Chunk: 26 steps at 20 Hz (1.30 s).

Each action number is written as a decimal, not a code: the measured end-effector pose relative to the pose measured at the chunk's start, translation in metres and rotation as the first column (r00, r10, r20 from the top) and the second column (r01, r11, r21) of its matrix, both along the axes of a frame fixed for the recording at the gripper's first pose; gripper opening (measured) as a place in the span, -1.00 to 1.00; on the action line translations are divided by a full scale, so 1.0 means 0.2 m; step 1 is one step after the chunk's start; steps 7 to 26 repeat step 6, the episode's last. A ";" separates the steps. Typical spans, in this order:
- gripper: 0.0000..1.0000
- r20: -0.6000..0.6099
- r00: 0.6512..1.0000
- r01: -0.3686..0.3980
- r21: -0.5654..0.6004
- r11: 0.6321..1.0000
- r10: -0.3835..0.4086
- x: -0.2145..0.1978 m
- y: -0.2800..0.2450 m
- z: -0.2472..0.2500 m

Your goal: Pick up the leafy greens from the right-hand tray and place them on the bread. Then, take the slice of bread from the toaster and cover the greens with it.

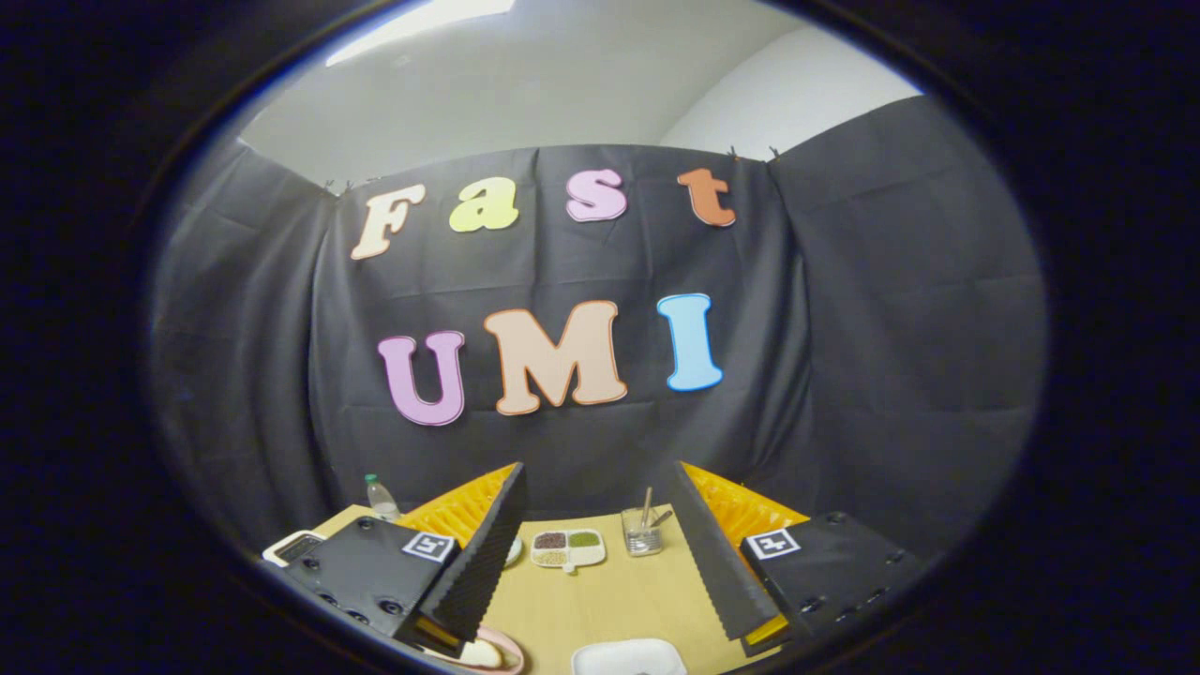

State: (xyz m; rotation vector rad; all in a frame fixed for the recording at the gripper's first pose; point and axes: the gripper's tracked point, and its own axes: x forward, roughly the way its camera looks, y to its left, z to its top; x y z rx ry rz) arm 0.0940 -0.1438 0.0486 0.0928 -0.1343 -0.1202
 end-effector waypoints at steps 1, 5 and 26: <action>0.93 -0.001 1.000 -0.013 0.006 1.000 0.013 0.01 0.00 0.00; 0.93 -0.007 0.998 -0.067 0.019 0.998 0.067 0.04 0.00 -0.02; 0.93 -0.010 0.997 -0.078 0.019 0.997 0.078 0.04 0.00 -0.02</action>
